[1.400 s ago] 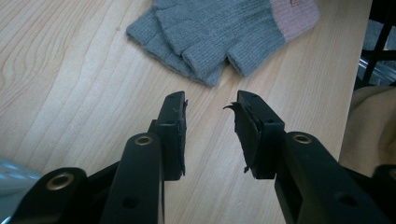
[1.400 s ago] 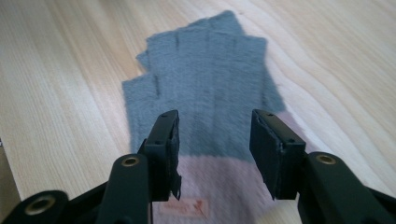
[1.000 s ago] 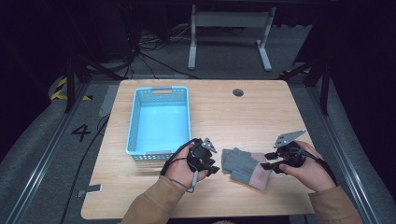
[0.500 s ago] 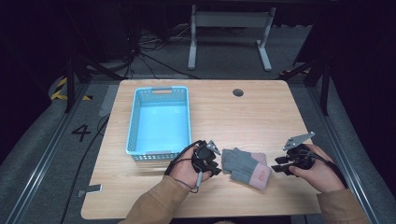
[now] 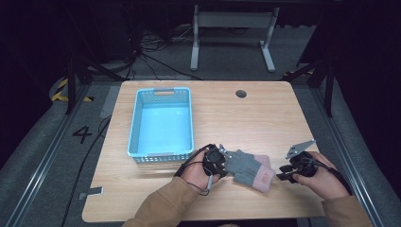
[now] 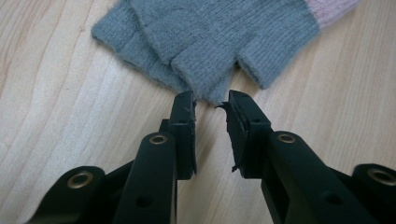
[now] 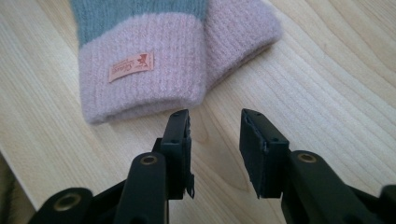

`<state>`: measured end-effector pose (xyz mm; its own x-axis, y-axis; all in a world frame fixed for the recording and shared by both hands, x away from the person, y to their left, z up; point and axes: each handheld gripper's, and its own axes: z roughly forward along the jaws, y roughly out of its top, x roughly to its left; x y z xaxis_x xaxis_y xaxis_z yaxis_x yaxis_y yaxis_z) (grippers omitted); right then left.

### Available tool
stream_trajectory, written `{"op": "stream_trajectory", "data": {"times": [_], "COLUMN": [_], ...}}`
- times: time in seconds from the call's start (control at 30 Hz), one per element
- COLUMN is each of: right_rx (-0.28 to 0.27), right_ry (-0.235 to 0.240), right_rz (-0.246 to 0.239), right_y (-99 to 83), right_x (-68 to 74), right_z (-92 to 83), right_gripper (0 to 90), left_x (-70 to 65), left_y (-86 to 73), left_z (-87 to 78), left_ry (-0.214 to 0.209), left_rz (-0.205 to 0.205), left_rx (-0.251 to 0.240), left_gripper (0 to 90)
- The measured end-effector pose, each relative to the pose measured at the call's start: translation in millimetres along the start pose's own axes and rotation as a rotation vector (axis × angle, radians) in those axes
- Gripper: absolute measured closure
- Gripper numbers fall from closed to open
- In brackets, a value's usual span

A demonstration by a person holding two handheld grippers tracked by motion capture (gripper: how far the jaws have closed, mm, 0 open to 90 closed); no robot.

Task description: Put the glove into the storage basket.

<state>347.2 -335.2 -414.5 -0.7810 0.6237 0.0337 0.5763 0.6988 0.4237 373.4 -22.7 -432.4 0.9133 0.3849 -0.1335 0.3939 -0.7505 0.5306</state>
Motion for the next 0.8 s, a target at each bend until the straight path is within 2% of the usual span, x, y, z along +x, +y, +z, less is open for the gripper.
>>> {"op": "stream_trajectory", "data": {"times": [0.3, 0.47, 0.5, 0.57, 0.7, 0.8], "right_rx": [-0.017, -0.021, -0.02, -0.021, -0.02, -0.023], "right_ry": [0.007, 0.008, 0.007, 0.007, 0.007, 0.017], "right_rz": [-0.039, -0.043, -0.042, -0.044, -0.052, -0.061], "right_y": [4.0, 4.8, 4.7, 5.2, 6.5, 8.6], "right_x": [5.4, 6.8, 6.9, 7.5, 8.4, 11.1], "right_z": [6.2, 7.9, 8.0, 8.6, 10.0, 11.3], "right_gripper": [66.8, 67.8, 68.3, 69.2, 70.6, 72.3], "left_x": [4.8, 6.0, 5.5, 3.0, 1.3, -0.5], "left_y": [0.0, 1.2, 1.9, 3.5, 4.3, 5.0], "left_z": [6.7, 9.9, 10.4, 10.7, 12.6, 12.3], "left_ry": [0.003, -0.005, -0.004, 0.01, 0.03, 0.037], "left_rz": [-0.023, -0.026, -0.015, 0.003, 0.006, 0.012], "left_rx": [0.011, 0.005, -0.001, 0.002, 0.012, 0.013], "left_gripper": [71.0, 73.1, 73.1, 76.4, 80.6, 87.1]}}
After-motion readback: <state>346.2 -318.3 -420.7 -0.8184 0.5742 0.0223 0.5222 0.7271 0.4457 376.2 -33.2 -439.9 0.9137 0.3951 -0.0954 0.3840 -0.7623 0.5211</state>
